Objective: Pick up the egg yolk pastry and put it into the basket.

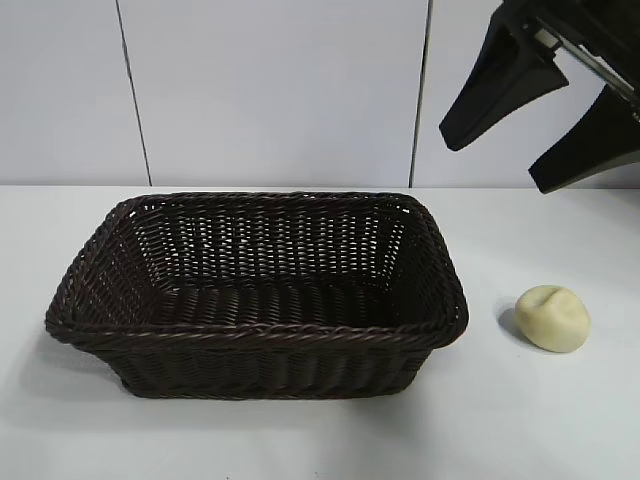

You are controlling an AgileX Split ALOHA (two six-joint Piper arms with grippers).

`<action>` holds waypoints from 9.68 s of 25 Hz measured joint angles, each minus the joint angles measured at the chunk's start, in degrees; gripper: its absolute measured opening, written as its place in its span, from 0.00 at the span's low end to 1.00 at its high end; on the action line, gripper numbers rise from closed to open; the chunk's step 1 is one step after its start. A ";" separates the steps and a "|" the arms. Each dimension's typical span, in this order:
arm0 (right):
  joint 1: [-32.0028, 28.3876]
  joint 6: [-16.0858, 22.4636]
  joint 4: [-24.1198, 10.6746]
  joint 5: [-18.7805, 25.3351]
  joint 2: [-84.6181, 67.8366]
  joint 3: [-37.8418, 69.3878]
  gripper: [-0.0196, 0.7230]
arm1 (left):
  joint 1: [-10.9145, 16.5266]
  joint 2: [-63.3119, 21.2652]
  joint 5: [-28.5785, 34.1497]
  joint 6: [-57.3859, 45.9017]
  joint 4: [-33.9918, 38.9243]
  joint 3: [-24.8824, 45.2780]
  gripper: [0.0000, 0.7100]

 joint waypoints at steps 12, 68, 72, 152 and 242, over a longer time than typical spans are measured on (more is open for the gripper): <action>0.00 0.00 0.00 0.00 0.00 0.00 0.89 | 0.00 -4.44 -2.97 -0.12 -0.78 5.80 0.93; -11.20 13.11 -15.50 -9.28 21.18 -3.68 0.89 | 0.00 -29.20 -1.95 -0.12 -0.90 5.75 0.93; -11.20 11.61 -13.18 -10.13 26.43 -3.73 0.89 | 0.00 -29.20 -1.95 -0.12 -0.90 5.75 0.93; 22.90 12.02 2.50 -25.29 30.91 -11.59 0.22 | 0.00 -29.20 -1.95 -0.12 -0.90 5.75 0.93; -9.42 23.48 -35.00 10.85 -43.21 27.08 0.81 | 0.00 -29.20 -1.95 -0.12 -0.95 5.75 0.93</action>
